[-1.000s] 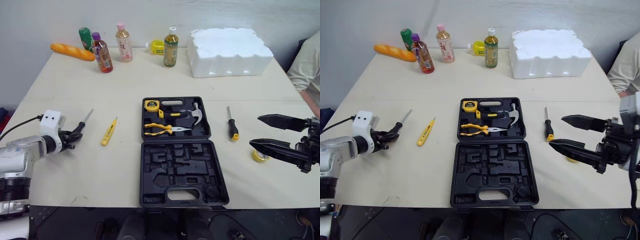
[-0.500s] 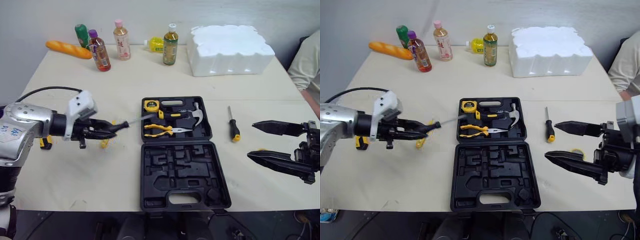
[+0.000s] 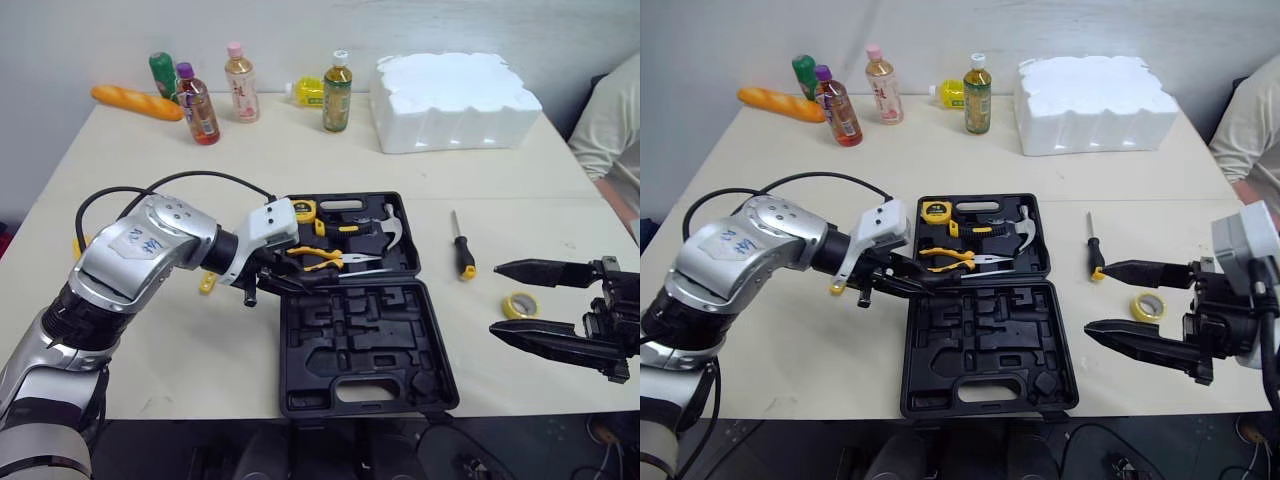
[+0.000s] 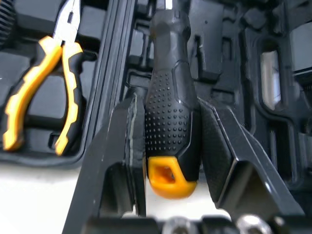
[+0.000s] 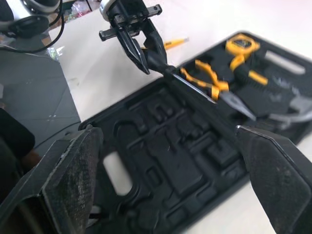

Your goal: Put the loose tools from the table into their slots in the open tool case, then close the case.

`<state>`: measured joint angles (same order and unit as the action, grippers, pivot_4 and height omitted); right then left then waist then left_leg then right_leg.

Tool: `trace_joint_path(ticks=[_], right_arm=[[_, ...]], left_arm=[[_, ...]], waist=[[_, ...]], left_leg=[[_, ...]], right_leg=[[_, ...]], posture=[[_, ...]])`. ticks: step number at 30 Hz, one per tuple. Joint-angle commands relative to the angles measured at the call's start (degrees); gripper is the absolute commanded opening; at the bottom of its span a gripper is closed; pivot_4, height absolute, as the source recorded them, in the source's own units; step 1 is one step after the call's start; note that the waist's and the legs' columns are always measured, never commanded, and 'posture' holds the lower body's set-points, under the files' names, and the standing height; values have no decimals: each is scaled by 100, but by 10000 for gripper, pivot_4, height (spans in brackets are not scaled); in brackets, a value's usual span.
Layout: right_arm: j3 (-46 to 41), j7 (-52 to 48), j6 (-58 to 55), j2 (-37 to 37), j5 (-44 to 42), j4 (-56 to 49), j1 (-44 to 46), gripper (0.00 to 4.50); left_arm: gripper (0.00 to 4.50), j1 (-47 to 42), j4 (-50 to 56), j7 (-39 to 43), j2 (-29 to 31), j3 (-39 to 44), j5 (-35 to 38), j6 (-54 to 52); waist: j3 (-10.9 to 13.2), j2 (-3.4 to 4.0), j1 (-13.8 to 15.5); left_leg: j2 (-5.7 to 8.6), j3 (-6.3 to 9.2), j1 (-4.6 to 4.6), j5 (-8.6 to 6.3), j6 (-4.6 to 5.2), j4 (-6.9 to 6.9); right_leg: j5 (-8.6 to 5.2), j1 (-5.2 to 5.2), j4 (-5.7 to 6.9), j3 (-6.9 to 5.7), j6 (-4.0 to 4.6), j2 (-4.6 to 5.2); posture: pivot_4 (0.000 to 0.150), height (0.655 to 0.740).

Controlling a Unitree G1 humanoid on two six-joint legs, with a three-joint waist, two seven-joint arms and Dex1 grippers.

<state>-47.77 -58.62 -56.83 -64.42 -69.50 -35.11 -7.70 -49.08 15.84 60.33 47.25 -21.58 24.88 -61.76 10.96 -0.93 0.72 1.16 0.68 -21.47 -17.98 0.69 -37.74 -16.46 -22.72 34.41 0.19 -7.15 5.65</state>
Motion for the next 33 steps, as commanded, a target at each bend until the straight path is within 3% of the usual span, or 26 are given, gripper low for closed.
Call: trace_joint_path(ticks=[1, 21, 33], right_arm=[[-192, -100, 88, 4, 79, -79, -54, 45000], [-40, -310, 547, 212, 707, -148, -416, 45000], [27, -355, 700, 334, 891, -133, -540, 45000]], left_arm=[[11195, -244, 32, 44, -39, -94, -113, 53], [11195, -801, -312, 97, -382, -902, -660, -54], [11195, -950, -956, 180, -804, -1563, -1361, 376]], waist=[[0, 0, 0], [0, -1, 61], [1, -1, 72]], left_leg=[[-1, 2, 0, 1, -2, -1], [2, 15, -10, 1, -3, -20], [3, 14, -10, 1, -2, -26]], right_leg=[[0, 0, 1, 0, 0, -2], [-1, 0, 7, 8, 2, 1], [-1, 0, 12, 7, 2, 0]], posture=[[1500, 7383], [1500, 7383], [1500, 7383]])
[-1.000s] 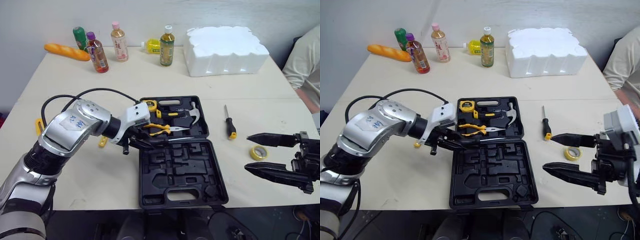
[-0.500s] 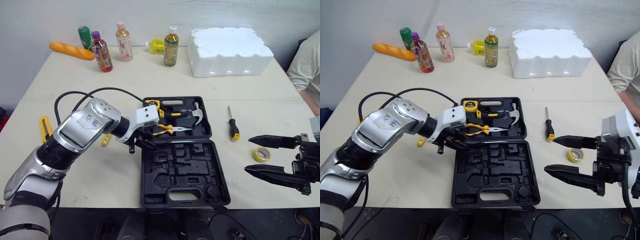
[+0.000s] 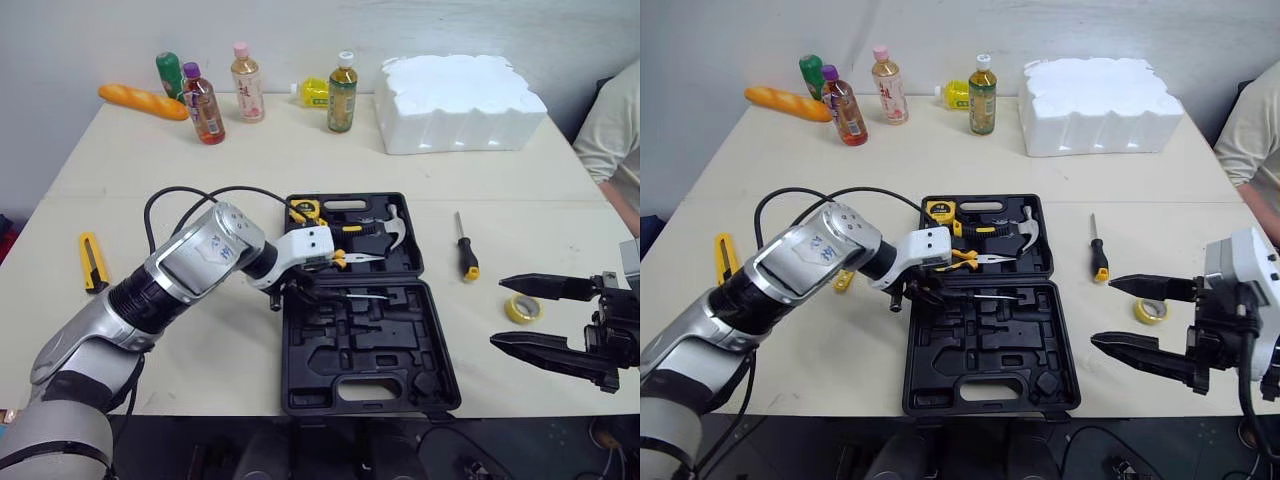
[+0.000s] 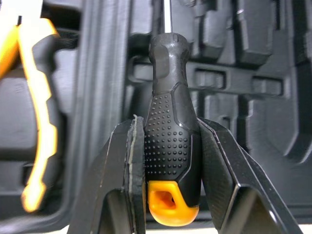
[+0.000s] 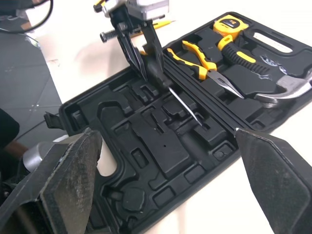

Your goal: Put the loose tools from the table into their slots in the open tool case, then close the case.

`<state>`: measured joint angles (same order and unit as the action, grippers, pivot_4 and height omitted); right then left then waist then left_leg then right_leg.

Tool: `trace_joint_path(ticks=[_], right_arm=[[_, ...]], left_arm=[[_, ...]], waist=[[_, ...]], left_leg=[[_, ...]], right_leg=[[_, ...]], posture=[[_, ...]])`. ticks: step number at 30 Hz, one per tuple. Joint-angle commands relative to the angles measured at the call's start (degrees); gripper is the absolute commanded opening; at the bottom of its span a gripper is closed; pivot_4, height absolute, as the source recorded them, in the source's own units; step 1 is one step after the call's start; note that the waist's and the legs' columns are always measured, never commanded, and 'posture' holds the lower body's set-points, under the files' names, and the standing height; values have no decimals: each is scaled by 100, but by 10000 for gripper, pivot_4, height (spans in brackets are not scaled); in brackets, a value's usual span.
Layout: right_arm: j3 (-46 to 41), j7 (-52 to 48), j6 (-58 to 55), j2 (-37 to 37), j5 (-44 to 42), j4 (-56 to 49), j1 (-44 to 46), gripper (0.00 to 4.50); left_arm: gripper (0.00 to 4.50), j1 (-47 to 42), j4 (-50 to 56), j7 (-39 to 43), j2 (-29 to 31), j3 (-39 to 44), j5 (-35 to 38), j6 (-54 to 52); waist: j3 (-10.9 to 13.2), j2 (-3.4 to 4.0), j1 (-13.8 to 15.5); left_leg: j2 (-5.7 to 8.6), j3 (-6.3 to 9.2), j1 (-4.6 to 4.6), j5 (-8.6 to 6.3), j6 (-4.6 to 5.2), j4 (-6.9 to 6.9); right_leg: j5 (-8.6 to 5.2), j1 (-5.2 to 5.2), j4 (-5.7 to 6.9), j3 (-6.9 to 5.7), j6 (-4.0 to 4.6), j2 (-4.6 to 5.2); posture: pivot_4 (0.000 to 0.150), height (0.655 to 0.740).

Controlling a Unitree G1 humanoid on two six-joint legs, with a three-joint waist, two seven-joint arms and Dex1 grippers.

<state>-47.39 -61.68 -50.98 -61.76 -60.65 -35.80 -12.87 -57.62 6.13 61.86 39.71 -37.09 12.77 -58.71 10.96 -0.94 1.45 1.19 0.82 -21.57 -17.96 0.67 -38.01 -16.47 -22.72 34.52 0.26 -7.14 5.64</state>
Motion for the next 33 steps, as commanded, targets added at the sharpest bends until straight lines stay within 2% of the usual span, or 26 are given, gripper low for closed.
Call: trace_joint_path(ticks=[1, 9, 11, 13, 16, 19, 23, 24, 26, 30, 32, 33], right_arm=[[0, -46, 125, 89, 20, -65, -32, 45000], [96, -11, 212, 189, 91, -76, -58, 45000], [112, -5, 225, 204, 101, -84, -64, 45000], [123, -5, 232, 218, 112, -83, -62, 45000], [148, 0, 254, 231, 139, -88, -66, 45000], [198, -18, 342, 262, 251, -113, -138, 45000], [379, 1, 537, 331, 443, -38, -105, 45000], [465, 17, 582, 340, 484, 14, -56, 45000], [566, 29, 634, 353, 532, 75, 5, 45000], [758, -36, 746, 309, 708, 157, 87, 45000], [838, -21, 760, 314, 727, 187, 156, 45000], [867, -13, 763, 316, 730, 195, 180, 45000]], left_arm=[[11195, -86, -41, 0, -100, -57, -207, 81], [11195, -28, -150, -65, -306, -153, -463, 149], [21504, -15, -76, 36, -277, -73, -365, 29], [28884, -20, 51, 145, -249, 42, -239, -60], [43100, -74, 206, 193, -227, 361, -83, -50], [44110, 74, 186, 344, -333, 1407, 536, 426], [44110, 777, -464, 335, -558, 2054, 623, 1829], [38863, 968, -731, 362, -695, 2194, 639, 2256], [33160, 1166, -1068, 424, -855, 2338, 609, 2754], [16145, 1456, -1511, 813, -930, 2126, 372, 3560], [7226, 1578, -1852, 630, -1171, 2087, 220, 3894], [4272, 1634, -1923, 591, -1246, 2066, 161, 4009]], waist=[[0, 0, 0], [0, 0, 21], [0, 0, 18], [0, 0, 12], [0, 0, 7], [0, 0, 4], [-7, 11, -17], [-6, 11, -13], [-6, 10, -6], [-1, 3, 1], [-2, 4, 23], [-2, 4, 22]], left_leg=[[0, 0, 0, 0, 0, 0], [2, 5, 1, 0, 0, -5], [2, 6, 1, 0, 0, -6], [2, 5, 1, 0, 0, -6], [2, 6, 2, 0, 0, -6], [0, 10, 2, 1, -1, -7], [-2, 2, 9, 2, -3, -4], [-2, -5, 17, 2, -4, -4], [-2, -7, 18, 3, -4, -5], [0, -4, 10, 2, -5, -8], [1, -2, 9, 2, -5, -8], [5, -2, 9, 2, -3, -8]], right_leg=[[0, 0, 0, 0, 0, 0], [0, 2, 7, 1, 0, 1], [0, 3, 7, 1, 0, 1], [0, 3, 9, 1, 0, 2], [0, 3, 12, 2, 0, 1], [0, 2, 14, 2, 0, 2], [-2, 3, 11, 1, 4, 4], [-2, 4, 13, -1, 4, 4], [-2, 5, 15, -7, 3, 3], [-1, 1, 15, -10, 2, 4], [-1, 2, 12, -10, 2, 9], [-1, 3, 11, -11, 1, 13]], posture=[[1500, 7383], [1500, 7383], [1500, 7383], [1500, 7383], [1500, 7383], [1500, 7383], [1500, 7383], [1500, 7383], [1500, 7383], [1500, 7383], [1500, 7383], [1500, 7383]])
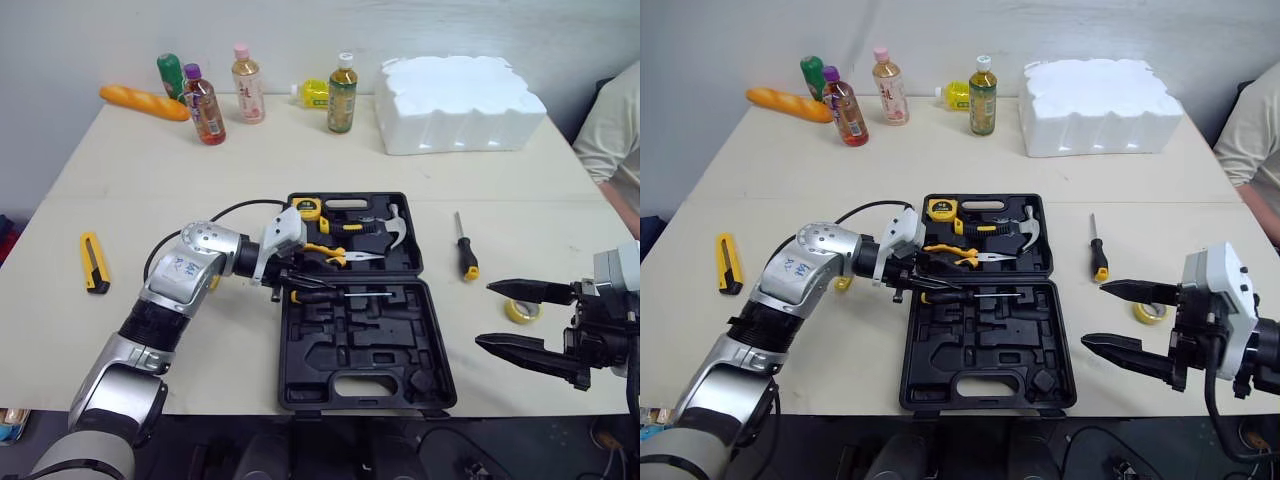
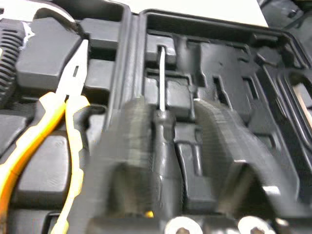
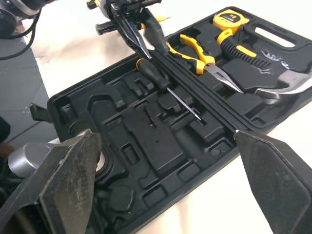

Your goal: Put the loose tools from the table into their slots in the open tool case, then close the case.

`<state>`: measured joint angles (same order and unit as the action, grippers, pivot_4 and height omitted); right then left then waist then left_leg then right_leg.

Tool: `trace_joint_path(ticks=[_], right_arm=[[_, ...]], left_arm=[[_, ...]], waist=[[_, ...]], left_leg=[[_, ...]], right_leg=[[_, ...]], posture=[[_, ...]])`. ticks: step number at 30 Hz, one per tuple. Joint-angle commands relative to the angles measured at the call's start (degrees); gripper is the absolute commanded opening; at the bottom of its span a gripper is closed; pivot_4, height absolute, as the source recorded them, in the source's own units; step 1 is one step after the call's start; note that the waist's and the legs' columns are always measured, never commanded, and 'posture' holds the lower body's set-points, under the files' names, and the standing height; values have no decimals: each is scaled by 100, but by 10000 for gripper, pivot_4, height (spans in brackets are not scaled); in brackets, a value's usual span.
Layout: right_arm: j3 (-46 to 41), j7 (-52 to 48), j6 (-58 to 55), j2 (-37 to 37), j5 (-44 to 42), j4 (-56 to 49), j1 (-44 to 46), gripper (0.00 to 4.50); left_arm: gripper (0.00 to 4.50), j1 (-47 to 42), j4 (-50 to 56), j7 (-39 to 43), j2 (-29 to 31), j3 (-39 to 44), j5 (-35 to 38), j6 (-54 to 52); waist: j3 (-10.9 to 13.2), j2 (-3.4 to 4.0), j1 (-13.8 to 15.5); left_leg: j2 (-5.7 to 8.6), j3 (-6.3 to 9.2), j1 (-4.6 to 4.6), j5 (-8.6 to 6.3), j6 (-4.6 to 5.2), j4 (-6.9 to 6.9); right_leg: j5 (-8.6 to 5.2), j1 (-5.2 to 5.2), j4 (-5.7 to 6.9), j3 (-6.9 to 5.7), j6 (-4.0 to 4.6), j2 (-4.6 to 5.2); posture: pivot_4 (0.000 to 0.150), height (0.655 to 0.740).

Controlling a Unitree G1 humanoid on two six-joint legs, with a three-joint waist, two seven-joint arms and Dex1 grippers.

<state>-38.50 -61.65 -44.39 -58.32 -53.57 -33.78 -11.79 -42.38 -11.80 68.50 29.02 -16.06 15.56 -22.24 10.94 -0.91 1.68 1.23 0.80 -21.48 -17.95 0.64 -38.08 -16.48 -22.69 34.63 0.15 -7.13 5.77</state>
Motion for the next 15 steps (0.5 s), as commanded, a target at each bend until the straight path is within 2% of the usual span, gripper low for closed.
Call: trace_joint_path(ticks=[1, 8, 15], right_arm=[[-3, -14, 108, -26, 28, 0, 86, 45000], [84, 3, 123, -38, 63, 33, 160, 45000], [91, 43, 66, -23, 55, -5, 144, 45000]], left_arm=[[649, 144, -171, -86, -225, -45, -161, 438], [649, 191, -388, -153, -351, -141, -494, 701], [649, 306, -425, -108, -212, -593, -1067, 945]], waist=[[0, 0, -5], [0, 0, -24], [-1, 1, -18]], left_leg=[[1, -1, 0, 0, 1, 0], [-2, -2, -1, -1, 2, 0], [-2, -4, 3, -2, 1, 1]], right_leg=[[0, 0, 1, 0, 0, 1], [2, -2, 1, -1, -3, -2], [2, 0, 3, -3, -3, -2]], posture=[[1500, 7383], [1500, 7383], [1500, 7383]])
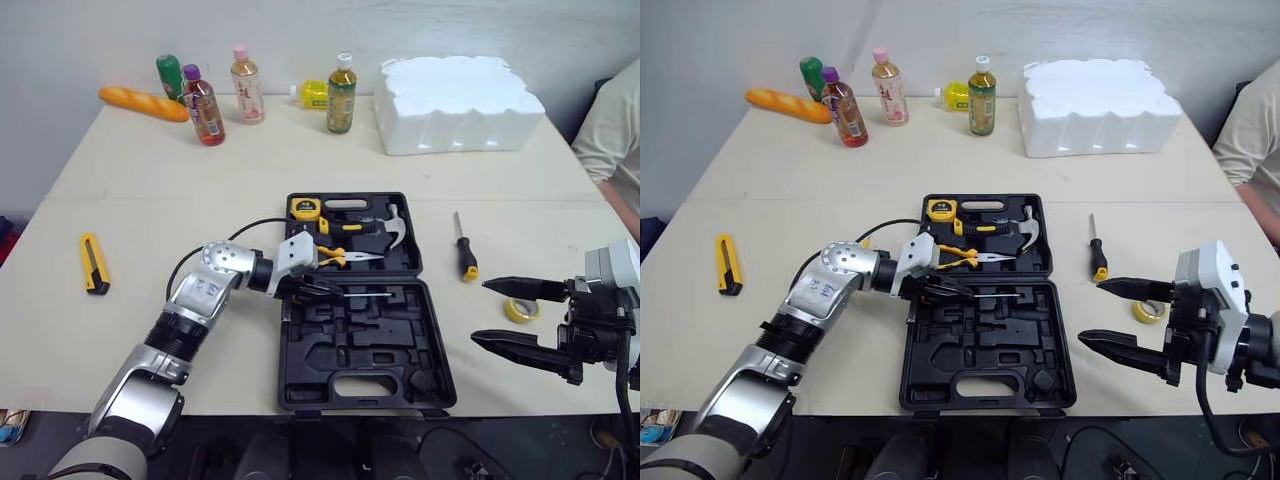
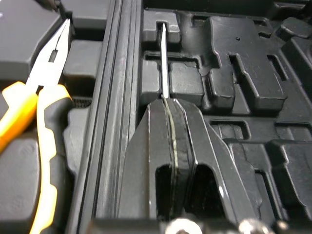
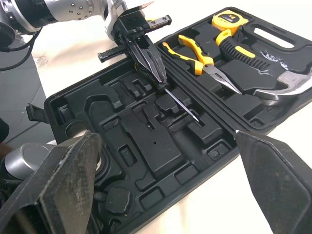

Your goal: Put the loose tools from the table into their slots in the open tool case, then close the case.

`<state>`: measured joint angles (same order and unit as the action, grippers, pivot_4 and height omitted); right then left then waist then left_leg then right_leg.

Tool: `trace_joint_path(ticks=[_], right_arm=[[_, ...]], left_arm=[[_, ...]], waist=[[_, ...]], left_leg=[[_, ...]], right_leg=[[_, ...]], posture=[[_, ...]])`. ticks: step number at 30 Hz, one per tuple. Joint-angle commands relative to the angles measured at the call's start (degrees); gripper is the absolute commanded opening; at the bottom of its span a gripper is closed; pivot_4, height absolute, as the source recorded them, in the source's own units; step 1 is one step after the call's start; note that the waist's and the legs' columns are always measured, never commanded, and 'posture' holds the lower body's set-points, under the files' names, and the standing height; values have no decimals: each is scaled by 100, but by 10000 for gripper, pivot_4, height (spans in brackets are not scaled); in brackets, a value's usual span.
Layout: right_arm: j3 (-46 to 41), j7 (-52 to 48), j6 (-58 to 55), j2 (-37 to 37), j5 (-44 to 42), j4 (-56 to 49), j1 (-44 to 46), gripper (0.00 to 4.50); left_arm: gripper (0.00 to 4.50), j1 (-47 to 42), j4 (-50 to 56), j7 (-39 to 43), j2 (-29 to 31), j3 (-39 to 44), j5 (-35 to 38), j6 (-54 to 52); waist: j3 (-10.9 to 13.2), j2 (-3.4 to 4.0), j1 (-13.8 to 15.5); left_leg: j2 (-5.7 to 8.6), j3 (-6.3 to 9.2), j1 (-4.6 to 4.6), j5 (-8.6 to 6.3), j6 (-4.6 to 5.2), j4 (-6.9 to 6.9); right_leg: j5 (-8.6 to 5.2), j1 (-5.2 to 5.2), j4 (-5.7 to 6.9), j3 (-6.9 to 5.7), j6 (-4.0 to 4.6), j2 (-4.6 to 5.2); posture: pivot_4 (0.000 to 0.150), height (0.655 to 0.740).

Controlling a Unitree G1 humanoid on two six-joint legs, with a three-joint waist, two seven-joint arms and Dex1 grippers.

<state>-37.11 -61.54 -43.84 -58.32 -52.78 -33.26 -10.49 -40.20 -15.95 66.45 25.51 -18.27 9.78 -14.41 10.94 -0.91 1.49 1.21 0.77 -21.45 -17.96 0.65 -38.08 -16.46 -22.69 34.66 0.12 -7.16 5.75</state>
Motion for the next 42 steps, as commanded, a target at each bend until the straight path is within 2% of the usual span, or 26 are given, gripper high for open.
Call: trace_joint_path(ticks=[1, 6, 14, 20, 22, 24, 25, 28, 31, 32, 33, 34, 37, 40, 42], right_arm=[[-50, 39, -2, -22, -28, -61, 3, 45000], [-49, 63, -11, -5, 6, -65, -65, 45000], [44, 158, 13, 10, -1, -84, -66, 45000], [109, 186, 51, -5, 22, -58, -43, 45000], [143, 200, 92, -25, 75, -23, -4, 45000], [158, 250, 169, -7, 182, 4, 10, 45000], [136, 296, 201, 25, 242, 34, 18, 45000], [-142, 381, 229, 90, 382, 259, -23, 45000], [-655, 226, 204, 75, 517, 587, -259, 45000], [-910, 152, 214, 58, 630, 791, -386, 45000], [-1078, 103, 228, 45, 707, 930, -473, 45000], [-1250, 20, 288, 25, 834, 1083, -585, 45000], [-1725, -202, 535, -122, 1353, 1821, -878, 45000], [-1974, -247, 861, -278, 1865, 2702, -1020, 45000], [-1984, -344, 1085, -342, 2050, 3126, -1026, 45000]], left_arm=[[649, 105, -61, 34, 171, -472, -642, 163], [649, 164, -204, -189, 231, -793, -1163, 118], [649, 230, -127, -292, 228, -864, -1287, -157], [649, 235, -58, -390, 207, -837, -1278, -257], [649, 276, 245, -239, 155, -479, -781, -191], [649, 372, 744, -203, 36, 244, 34, -290], [649, 420, 985, -307, 22, 641, 411, -666], [8341, 838, 1885, -324, 417, 1685, 1351, -1423], [20591, 1735, 2760, -329, 1084, 2580, 1830, -1854], [25411, 2148, 2910, -523, 1281, 3224, 2131, -2310], [27941, 2426, 2998, -687, 1411, 3667, 2374, -2631], [32589, 2741, 3075, -867, 1499, 4147, 2557, -2894], [44581, 3956, 3052, -1170, 1720, 5611, 2619, -3164], [44581, 4941, 2612, -1346, 1809, 6718, 2456, -3061], [44581, 5225, 2180, -1316, 1890, 7094, 2503, -2926]], waist=[[-1, 1, 1], [-15, 7, 10], [-109, 43, 3], [-115, 52, -2], [-115, 53, -2], [-111, 57, -14], [-104, 56, -26], [-90, 34, -42], [-92, 40, -55], [-94, 45, -52], [-91, 51, -43], [-90, 52, -33], [-81, 40, -22], [-78, 35, -28], [-77, 33, -7]], left_leg=[[0, 0, 2, 0, 0, 0], [-1, 2, 21, -2, 1, 1], [0, 19, 44, -9, 11, 1], [-4, 21, 99, -16, 14, 21], [-3, 20, 99, -18, 17, 21], [-3, 20, 94, -18, 18, 21], [-3, 21, 82, -19, 19, 21], [-4, 22, -2, -17, 15, 17], [-4, 19, -62, 17, -44, 11], [-6, 14, -79, 20, -49, 19], [-5, 13, -75, 20, -49, 25], [-4, 8, -76, 18, -46, 30], [-1, 6, -75, -2, -10, 27], [1, 2, -63, -17, 14, 26], [-1, 6, -55, -17, 16, 27]], right_leg=[[0, 3, 0, 1, 0, 0], [0, 23, -5, 4, 0, 2], [0, 63, -26, 9, 2, 47], [-9, 127, -65, 3, 18, 52], [-9, 127, -69, 4, 18, 56], [-9, 125, -72, 4, 18, 59], [-9, 111, -73, 4, 17, 60], [3, 21, -53, 5, -1, 60], [-2, -63, -16, 4, 7, 54], [-3, -86, 7, 7, 7, 48], [-5, -84, 7, 4, 12, 49], [-7, -85, 0, 3, 12, 49], [-9, -79, -28, 2, 13, 50], [-2, -62, -50, 5, 15, 59], [-40, -47, -67, 3, 102, 62]], posture=[[1500, 7383], [1500, 7383], [1500, 7383], [1500, 7383], [1500, 7383], [1500, 7383], [1500, 7383], [1500, 7383], [1500, 7383], [1500, 7383], [1500, 7383], [1500, 7383], [1500, 7383], [1500, 7383], [1500, 7383]])
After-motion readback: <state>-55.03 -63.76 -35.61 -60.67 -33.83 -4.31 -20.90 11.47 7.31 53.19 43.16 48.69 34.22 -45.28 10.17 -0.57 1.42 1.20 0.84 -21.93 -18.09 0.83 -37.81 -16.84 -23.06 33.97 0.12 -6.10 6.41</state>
